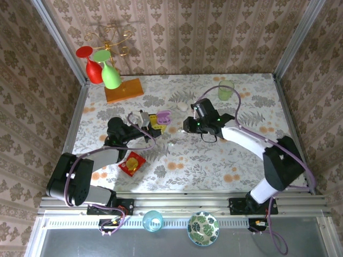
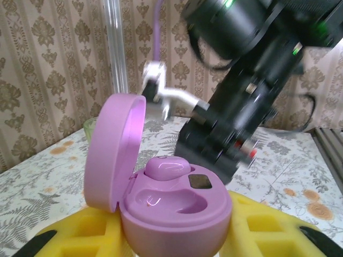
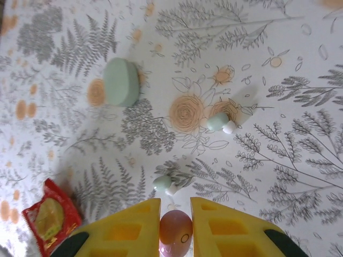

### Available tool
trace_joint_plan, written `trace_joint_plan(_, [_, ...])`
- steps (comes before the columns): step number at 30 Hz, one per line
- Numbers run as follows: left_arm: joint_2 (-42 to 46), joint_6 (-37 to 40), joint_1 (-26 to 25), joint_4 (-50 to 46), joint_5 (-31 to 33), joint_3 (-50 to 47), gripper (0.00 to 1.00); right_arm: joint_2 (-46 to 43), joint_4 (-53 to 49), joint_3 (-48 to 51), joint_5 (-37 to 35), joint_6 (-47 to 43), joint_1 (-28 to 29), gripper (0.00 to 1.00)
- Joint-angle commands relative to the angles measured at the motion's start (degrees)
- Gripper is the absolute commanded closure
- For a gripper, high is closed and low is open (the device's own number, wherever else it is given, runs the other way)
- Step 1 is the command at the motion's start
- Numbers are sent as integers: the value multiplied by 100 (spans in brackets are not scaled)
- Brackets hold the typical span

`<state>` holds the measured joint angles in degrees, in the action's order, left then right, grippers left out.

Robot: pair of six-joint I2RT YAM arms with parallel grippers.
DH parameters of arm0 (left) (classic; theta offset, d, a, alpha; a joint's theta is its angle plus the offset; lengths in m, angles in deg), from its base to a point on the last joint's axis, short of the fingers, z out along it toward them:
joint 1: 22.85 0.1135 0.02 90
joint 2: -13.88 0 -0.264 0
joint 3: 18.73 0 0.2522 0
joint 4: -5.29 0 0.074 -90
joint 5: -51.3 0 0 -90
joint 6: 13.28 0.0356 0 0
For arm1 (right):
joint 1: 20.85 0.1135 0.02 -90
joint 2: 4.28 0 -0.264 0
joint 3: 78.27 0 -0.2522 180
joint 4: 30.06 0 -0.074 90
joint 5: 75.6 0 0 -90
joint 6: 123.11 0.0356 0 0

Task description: Insert wireless bluetooth earbuds into charging case

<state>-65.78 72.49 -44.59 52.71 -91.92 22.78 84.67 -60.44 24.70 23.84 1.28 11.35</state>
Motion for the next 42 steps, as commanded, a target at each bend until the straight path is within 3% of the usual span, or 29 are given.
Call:
trace_joint_plan(1, [-52,347,-32,-37,252,-42,83,-411,-652,-207,-165,-190,81,81])
trace_joint_plan(12, [-374,423,-41,209,425,-19,83,-627,-927,-1215,-300,-355,539,81])
trace_joint_plan(25, [-445,396,-51,262,392,-4,83,256,-1018,-2383,-449,-649,979,81])
trace_joint_plan(42, [-468,327,-54,315,405,-15,83,774,-1104,-2615,-662,-763,1130,81])
